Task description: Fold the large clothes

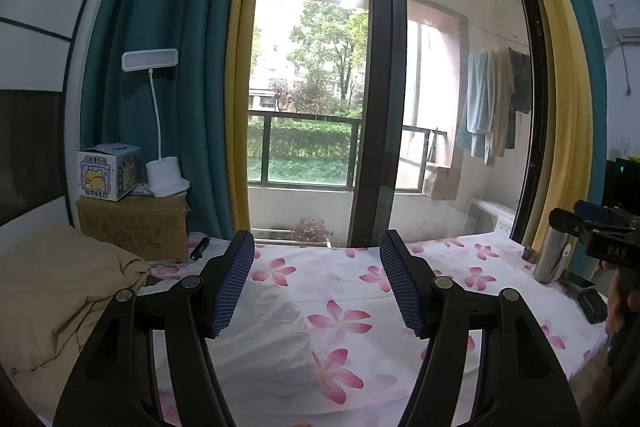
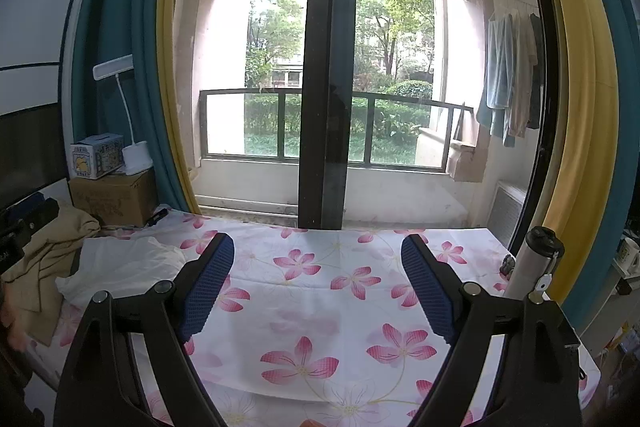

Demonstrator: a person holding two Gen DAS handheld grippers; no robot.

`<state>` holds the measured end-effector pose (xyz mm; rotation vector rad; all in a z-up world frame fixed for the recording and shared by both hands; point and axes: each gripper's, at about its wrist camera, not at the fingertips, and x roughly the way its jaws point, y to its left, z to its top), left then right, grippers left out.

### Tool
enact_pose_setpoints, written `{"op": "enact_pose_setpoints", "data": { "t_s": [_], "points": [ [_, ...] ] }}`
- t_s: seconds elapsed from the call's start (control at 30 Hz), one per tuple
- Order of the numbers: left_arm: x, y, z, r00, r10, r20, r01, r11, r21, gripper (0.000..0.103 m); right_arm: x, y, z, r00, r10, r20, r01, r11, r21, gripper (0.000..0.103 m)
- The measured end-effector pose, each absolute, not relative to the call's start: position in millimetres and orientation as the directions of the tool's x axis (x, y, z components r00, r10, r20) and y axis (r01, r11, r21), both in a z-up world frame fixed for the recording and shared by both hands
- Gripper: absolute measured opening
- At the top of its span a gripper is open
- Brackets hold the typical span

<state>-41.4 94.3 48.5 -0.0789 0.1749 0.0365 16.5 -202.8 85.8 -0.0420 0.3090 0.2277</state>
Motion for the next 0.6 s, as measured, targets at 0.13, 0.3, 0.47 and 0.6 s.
{"op": "enact_pose_setpoints", "data": {
  "t_s": [0.13, 0.3, 0.47, 0.6],
  "points": [
    [-41.1, 93.2, 48.0, 0.984, 0.031, -0.174, -0.044, 0.996, -0.073, 0.069, 16.5, -202.6, 85.6, 0.927, 0.215, -0.307, -0.228, 0.974, -0.007, 0.085],
    [-40.3, 92.6, 47.2, 0.984, 0.034, -0.174, -0.046, 0.997, -0.068, 0.069, 19.7, -203.1, 84.1, 0.926, 0.213, -0.311, -0.228, 0.974, -0.012, 0.085],
    [-39.3, 93.7, 47.1, 0.984, 0.036, -0.174, -0.048, 0.997, -0.067, 0.069, 20.8, -205.2, 82.7, 0.926, 0.209, -0.313, -0.224, 0.975, -0.01, 0.085],
    [-38.8, 94.2, 47.2, 0.985, 0.034, -0.171, -0.046, 0.997, -0.066, 0.069, 21.2, -205.0, 82.2, 0.926, 0.209, -0.315, -0.223, 0.975, -0.01, 0.085]
  ]
}}
